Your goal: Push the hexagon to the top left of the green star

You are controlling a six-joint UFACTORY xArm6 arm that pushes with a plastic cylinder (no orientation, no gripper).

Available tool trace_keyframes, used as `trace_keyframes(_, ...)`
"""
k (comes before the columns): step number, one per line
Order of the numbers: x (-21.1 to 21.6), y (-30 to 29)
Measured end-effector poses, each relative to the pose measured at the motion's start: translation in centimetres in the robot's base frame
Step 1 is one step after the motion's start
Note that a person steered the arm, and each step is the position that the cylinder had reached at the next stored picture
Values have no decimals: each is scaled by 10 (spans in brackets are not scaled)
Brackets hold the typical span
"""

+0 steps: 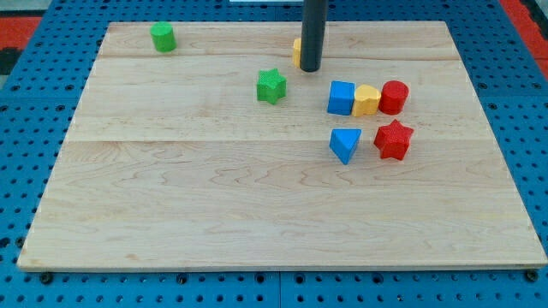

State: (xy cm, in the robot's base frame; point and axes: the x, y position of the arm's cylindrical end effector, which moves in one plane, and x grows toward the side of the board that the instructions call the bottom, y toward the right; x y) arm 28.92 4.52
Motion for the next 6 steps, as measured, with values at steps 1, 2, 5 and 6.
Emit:
trace_keyframes(1,-13,24)
trace_keyframes(2,-16,74)
trace_keyframes(5,-63,-55)
trace_keyframes(6,-63,-42)
